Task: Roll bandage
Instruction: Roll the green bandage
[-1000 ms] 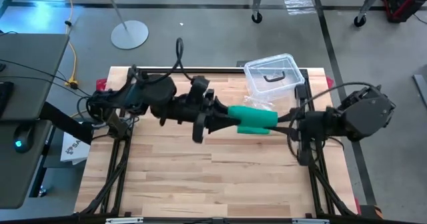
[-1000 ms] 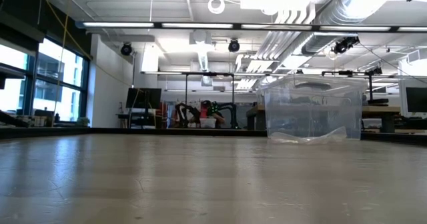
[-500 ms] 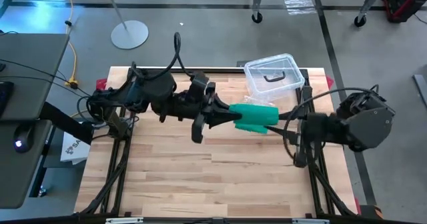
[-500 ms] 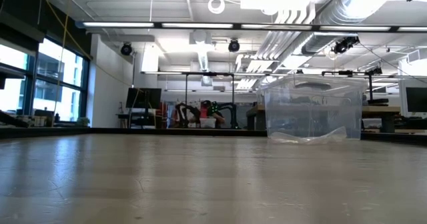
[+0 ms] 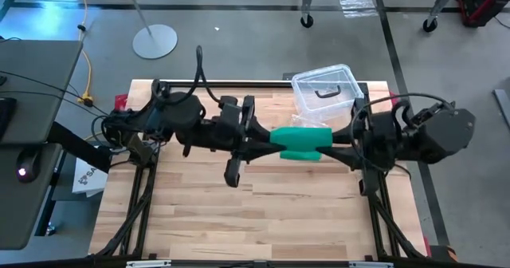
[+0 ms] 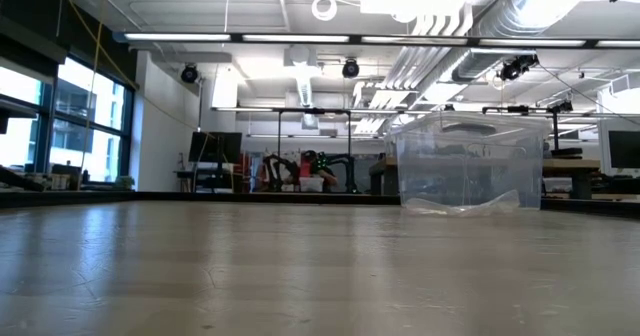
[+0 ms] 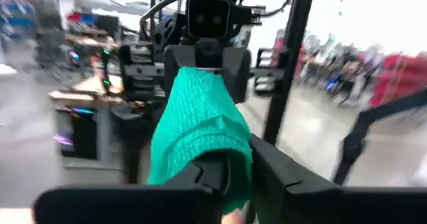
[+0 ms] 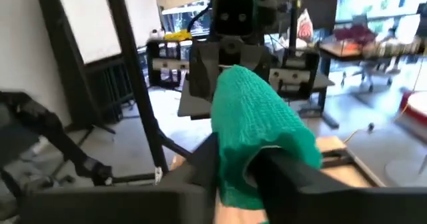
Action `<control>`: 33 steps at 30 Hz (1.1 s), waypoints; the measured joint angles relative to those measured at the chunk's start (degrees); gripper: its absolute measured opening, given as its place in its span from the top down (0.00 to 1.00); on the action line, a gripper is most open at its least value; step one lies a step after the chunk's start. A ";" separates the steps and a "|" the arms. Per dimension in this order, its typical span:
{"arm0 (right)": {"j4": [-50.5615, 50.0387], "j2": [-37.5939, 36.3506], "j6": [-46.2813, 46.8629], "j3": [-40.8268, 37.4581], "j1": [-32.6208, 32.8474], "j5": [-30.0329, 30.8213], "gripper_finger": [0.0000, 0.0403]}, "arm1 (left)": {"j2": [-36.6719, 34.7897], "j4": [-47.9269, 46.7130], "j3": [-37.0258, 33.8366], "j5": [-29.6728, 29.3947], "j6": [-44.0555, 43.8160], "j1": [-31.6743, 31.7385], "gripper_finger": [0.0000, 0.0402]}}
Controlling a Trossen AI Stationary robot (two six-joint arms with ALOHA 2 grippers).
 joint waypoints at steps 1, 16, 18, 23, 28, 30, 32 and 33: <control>0.04 0.08 -1.95 0.02 0.04 -0.26 0.89 | 0.04 0.46 -0.02 0.48 -2.62 0.13 0.85; -7.22 2.77 -41.83 0.02 6.49 14.40 0.96 | 0.04 1.19 -0.20 3.61 -35.98 3.61 0.72; -6.11 2.82 -37.09 -0.02 6.72 14.43 0.93 | 0.03 0.60 -0.20 3.41 -34.70 3.61 0.81; -3.71 2.31 -22.24 -0.07 6.73 14.43 0.75 | -0.05 1.68 -0.09 2.59 -29.39 3.57 0.96; -1.47 1.20 -3.80 -0.09 5.71 14.39 0.59 | -0.07 2.13 -0.07 3.85 -19.57 3.32 0.98; -0.50 0.81 2.07 -0.12 5.33 14.07 0.56 | -0.09 1.57 -0.04 4.75 -11.01 2.57 0.98; 0.44 0.54 5.78 -0.20 4.59 12.13 0.56 | -0.12 -0.40 0.02 5.26 1.35 1.27 0.98; 0.82 0.47 5.89 -0.25 4.13 10.44 0.56 | -0.13 -1.70 0.06 4.11 6.17 0.50 0.98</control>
